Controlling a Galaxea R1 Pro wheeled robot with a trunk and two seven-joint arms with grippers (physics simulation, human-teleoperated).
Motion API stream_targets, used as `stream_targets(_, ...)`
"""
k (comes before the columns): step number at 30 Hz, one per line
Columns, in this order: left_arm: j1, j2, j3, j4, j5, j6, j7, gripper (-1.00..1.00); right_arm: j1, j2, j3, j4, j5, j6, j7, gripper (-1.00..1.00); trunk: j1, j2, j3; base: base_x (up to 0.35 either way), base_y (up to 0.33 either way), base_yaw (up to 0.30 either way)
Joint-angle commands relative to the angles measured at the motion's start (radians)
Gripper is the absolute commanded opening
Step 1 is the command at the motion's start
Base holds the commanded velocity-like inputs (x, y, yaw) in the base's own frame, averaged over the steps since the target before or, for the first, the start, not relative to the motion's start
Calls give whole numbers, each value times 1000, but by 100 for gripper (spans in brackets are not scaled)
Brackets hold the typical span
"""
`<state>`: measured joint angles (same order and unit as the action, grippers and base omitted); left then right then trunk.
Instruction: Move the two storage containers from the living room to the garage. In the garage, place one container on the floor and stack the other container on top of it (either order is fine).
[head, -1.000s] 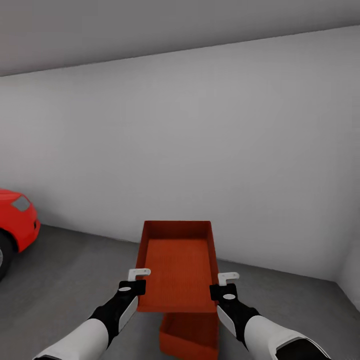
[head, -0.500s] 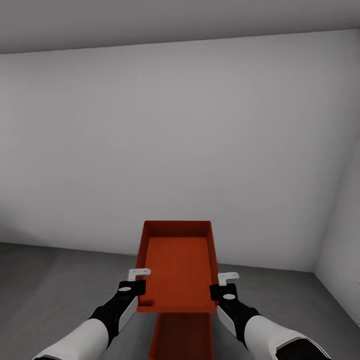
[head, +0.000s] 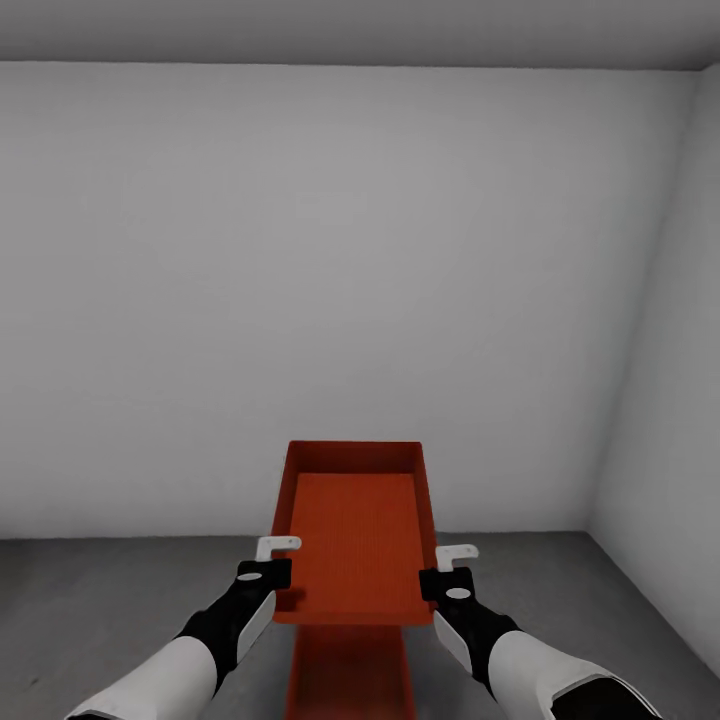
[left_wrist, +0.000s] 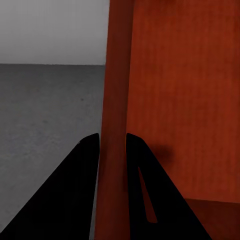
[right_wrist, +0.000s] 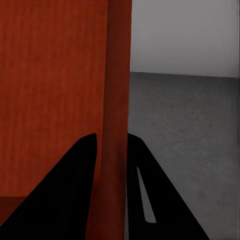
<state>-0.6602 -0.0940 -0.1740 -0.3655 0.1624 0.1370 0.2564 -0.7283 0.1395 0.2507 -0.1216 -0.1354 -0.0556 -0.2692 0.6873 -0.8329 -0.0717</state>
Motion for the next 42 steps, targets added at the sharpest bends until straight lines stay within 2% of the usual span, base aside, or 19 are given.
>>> stream_targets(1,-1,0,41,-24,51,-16,21,-100,0,31,-19,2,-20,-4,0,-100,1,-1,-2,106,66,-288)
stream_targets(6,-1,0,41,-26,51,-17,21,-100,0,31,-19,2,-20,-4,0,-100,1,-1,-2,37,23,-224)
stream_targets(19,-1,-1,42,-29,51,-18,21,-100,0,29,-19,2,-19,-1,1,-100,1,-1,-2,2,1,-15)
stream_targets(30,-1,0,41,-29,50,-19,21,-100,0,30,-19,2,-19,-3,1,-100,1,-1,-2,179,0,0)
stream_targets(42,-1,0,42,-29,50,-19,21,-100,0,29,-19,2,-18,-2,2,-100,1,-1,1,6,0,128)
